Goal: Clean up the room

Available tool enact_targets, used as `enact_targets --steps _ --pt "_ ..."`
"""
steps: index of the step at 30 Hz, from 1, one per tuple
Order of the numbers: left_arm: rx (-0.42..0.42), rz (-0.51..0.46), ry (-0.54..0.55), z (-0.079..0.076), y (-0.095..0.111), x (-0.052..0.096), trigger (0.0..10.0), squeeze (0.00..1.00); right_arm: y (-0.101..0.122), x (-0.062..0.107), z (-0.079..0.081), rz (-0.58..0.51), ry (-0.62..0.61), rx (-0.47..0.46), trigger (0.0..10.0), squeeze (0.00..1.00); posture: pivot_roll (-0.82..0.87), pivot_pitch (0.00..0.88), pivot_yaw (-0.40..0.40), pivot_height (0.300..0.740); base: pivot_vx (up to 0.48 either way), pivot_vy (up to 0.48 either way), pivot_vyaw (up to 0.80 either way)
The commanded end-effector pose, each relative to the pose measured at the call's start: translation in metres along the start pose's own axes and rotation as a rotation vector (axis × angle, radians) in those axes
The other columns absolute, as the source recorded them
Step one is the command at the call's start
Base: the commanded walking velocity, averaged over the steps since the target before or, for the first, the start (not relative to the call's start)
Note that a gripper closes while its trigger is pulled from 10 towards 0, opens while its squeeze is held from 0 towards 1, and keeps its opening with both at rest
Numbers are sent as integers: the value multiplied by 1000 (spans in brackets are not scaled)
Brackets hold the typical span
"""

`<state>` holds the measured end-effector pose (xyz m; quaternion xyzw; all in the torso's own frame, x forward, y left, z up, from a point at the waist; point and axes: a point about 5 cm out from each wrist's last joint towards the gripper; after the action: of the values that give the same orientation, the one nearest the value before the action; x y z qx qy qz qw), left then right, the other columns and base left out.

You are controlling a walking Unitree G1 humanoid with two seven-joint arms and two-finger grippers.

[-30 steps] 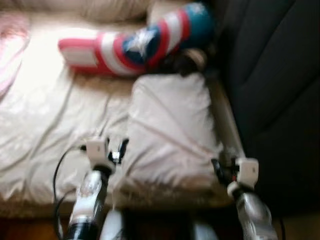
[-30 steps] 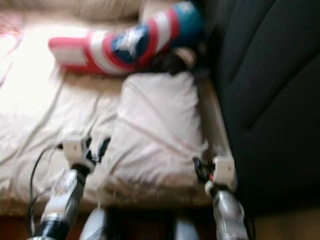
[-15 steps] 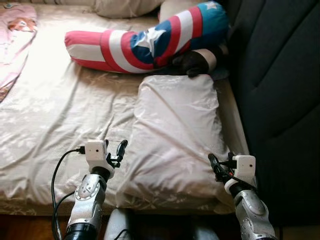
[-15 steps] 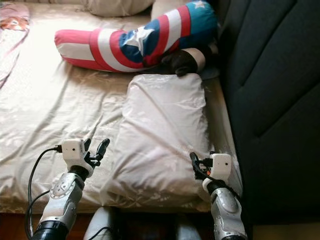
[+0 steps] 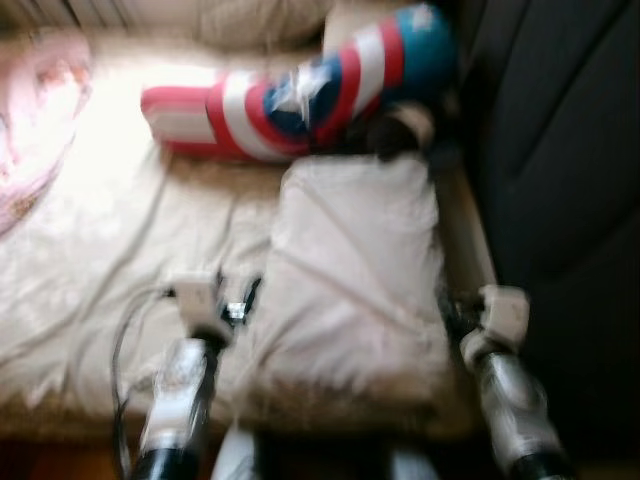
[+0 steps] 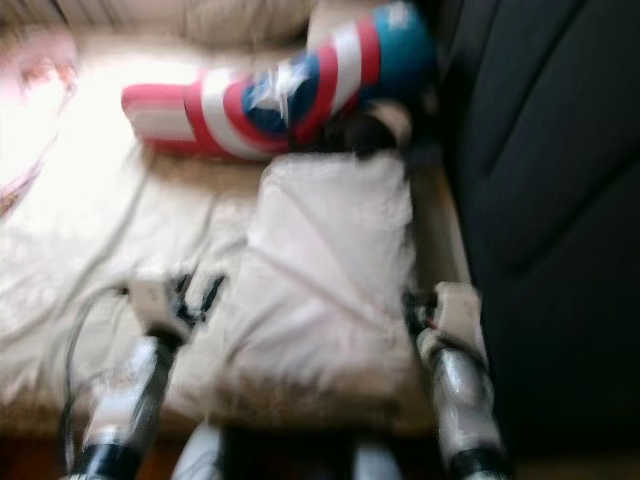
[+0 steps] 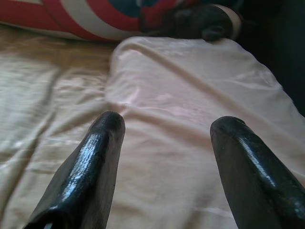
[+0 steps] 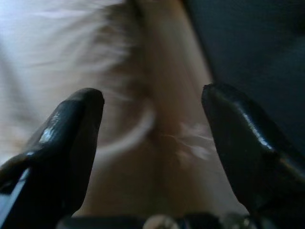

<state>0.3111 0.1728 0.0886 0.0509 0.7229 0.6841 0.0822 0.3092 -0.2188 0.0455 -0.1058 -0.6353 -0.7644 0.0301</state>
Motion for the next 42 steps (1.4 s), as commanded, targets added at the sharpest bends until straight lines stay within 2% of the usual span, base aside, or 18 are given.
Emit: enact_targets --steps 1,3,4,5,6,9,12,15,24,33,34,35,38,42 --pt "5 2 15 9 2 2 10000 0 -6 -1 4 39 -7 -30 10000 0 -79 263 -20 652 0 0 0" --pt "2 1 7 9 4 1 10000 0 -4 -4 2 51 -12 -25 10000 0 -76 271 -16 652 0 0 0" --pt "0 1 -1 9 5 0 10000 0 -3 -6 1 60 -17 -25 10000 200 -73 275 -15 652 0 0 0" --pt "0 1 -1 9 5 0 10000 0 -3 -6 1 60 -17 -25 10000 200 -73 275 -15 652 0 0 0" --pt "-2 5 -15 9 6 -1 10000 0 -1 -9 -1 78 -28 -30 10000 1000 -69 286 -10 652 0 0 0" --pt "-17 14 -30 12 8 -5 10000 0 0 -13 -3 112 -43 -58 10000 1000 -61 301 -2 652 0 0 0" --pt "-25 13 -34 13 10 -6 10000 0 0 -14 -3 138 -37 -6 10000 1000 -55 309 3 652 0 0 0" --pt "-25 3 -38 13 14 -8 10000 0 4 -18 0 132 0 -51 10000 1000 -42 318 8 652 0 0 0" --pt "-27 3 -52 14 16 -4 10000 0 10 -23 2 161 22 -39 10000 1000 -26 336 22 652 0 0 0" --pt "-25 14 -57 14 14 2 10000 0 6 -22 1 197 29 -33 10000 1000 -13 339 30 652 0 0 0" --pt "-25 15 -58 14 14 3 10000 0 2 -21 0 227 18 -14 10000 847 -13 341 32 652 0 0 0" --pt "-25 17 -61 15 14 4 10000 0 -3 -19 -1 253 10 -14 10000 0 -7 341 37 652 0 0 0" --pt "-23 23 -68 15 14 7 10000 0 -10 -16 0 291 18 -19 10000 0 -3 343 42 652 0 0 0" --pt "-20 30 -79 13 16 10 10000 0 -28 -9 6 354 41 -93 10000 0 16 349 53 652 0 0 0"
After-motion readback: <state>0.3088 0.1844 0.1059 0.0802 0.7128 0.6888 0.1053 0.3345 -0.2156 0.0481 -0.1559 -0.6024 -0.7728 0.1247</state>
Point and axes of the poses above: a point about 5 cm out from each wrist's last joint towards the gripper, its own x axis pointing back from the gripper into the wrist, its own y axis along the axis of the wrist's last joint, z = x × y, and after that the axes turned 4 degrees about -x, right-handed
